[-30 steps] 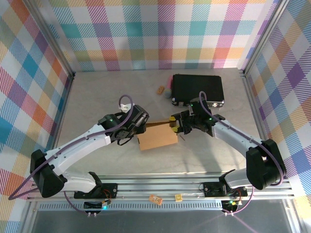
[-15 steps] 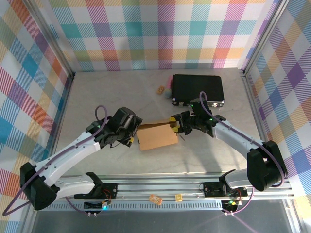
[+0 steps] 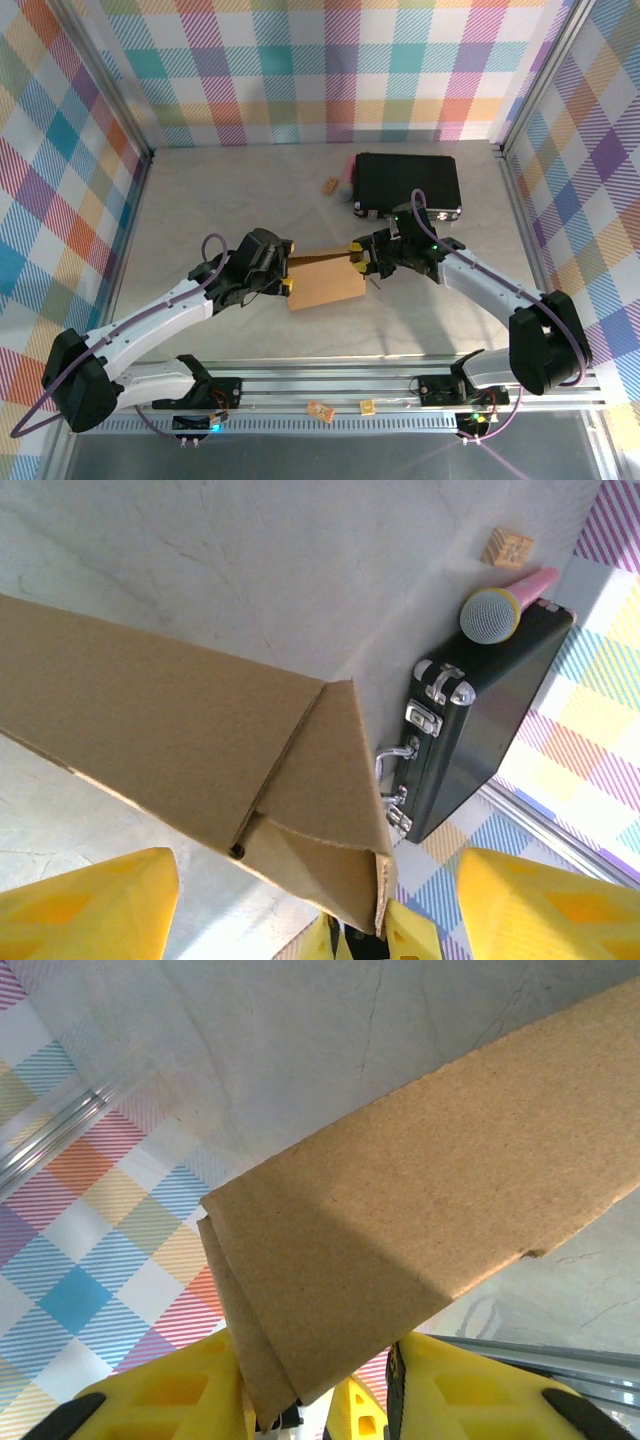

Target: Fold the paper box

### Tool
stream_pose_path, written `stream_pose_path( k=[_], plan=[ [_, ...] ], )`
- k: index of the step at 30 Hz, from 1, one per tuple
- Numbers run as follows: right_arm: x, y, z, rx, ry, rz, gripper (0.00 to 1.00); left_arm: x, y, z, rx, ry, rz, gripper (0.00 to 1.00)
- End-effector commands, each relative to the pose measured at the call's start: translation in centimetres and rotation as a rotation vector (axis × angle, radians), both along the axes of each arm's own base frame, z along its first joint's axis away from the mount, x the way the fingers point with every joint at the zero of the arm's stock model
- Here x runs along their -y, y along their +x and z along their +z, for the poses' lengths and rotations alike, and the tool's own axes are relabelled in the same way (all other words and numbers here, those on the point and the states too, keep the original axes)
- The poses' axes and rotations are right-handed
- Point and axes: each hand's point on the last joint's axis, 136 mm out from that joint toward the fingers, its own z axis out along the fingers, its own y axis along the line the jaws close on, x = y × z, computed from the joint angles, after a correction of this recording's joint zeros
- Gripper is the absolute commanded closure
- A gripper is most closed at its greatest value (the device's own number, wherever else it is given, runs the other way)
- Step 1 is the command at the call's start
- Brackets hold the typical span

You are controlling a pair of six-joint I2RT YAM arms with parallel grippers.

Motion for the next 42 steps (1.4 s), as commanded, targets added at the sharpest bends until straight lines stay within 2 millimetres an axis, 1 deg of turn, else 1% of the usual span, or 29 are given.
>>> stream_pose_path(
  k=[1,3,5,9,11,14,17,19,23,26,29,30,32,35,40,41,42],
  plan=[
    [1.2,-0.9,-2.1,-0.046,-0.055,-0.009,0.65,-0.8,0.3,-0.7,0.005,-0.029,0.066,0.31],
    [1.2,-0.9,-2.1,-0.045,-0.055,-0.008,0.66,-1.0,0.1,-1.1,0.003,-0.032,0.078,0.35],
    [1.2,-0.8,-2.1,-0.045,-0.056,-0.011,0.66,-1.2,-0.1,-1.6,-0.007,-0.032,0.083,0.40],
    [1.2,-0.8,-2.1,-0.043,-0.055,-0.009,0.66,-1.5,-0.3,-2.0,-0.008,-0.033,0.096,0.48],
    [1.2,-0.8,-2.2,-0.047,-0.057,-0.009,0.67,-1.5,-0.3,-2.1,-0.010,-0.032,0.093,0.58],
    [1.2,-0.7,-2.2,-0.046,-0.055,-0.009,0.67,-1.3,-0.6,-2.5,-0.023,-0.033,0.080,0.68],
    [1.2,-0.8,-2.2,-0.047,-0.056,-0.009,0.68,-1.2,-0.9,-2.9,-0.035,-0.035,0.077,0.73],
    [1.2,-0.8,-2.2,-0.045,-0.057,-0.009,0.68,-1.3,-1.1,-3.0,-0.041,-0.035,0.082,0.78],
    [1.3,-0.9,-2.2,-0.043,-0.057,-0.009,0.68,-1.4,-1.3,-3.1,-0.042,-0.036,0.085,0.94],
    [1.4,-1.0,-2.1,-0.041,-0.061,-0.006,0.68,-1.5,-1.5,-3.1,-0.043,-0.033,0.084,1.00],
    [1.5,-1.2,-2.0,-0.032,-0.064,-0.002,0.69,-1.6,-1.7,-2.9,-0.037,-0.029,0.078,1.00],
    [1.6,-1.3,-2.0,-0.028,-0.065,0.001,0.69,-1.7,-1.8,-2.8,-0.028,-0.024,0.073,0.98],
    [1.6,-1.5,-1.8,-0.015,-0.064,0.011,0.69,-1.9,-1.5,-2.1,0.017,-0.014,0.062,0.90],
    [1.9,-2.0,-1.7,0.010,-0.073,0.030,0.69,-2.1,-1.5,-1.7,0.055,-0.001,0.041,0.88],
    [2.2,-2.9,-1.4,0.063,-0.082,0.077,0.65,-2.0,-2.6,-2.6,0.050,0.011,-0.008,0.88],
    [2.3,-3.2,-1.4,0.067,-0.089,0.091,0.64,-2.0,-2.8,-2.9,0.046,0.014,-0.018,0.86],
    [2.4,-3.5,-1.5,0.070,-0.093,0.104,0.64,-1.7,-2.8,-2.6,0.062,-0.001,-0.024,0.83]
  ],
)
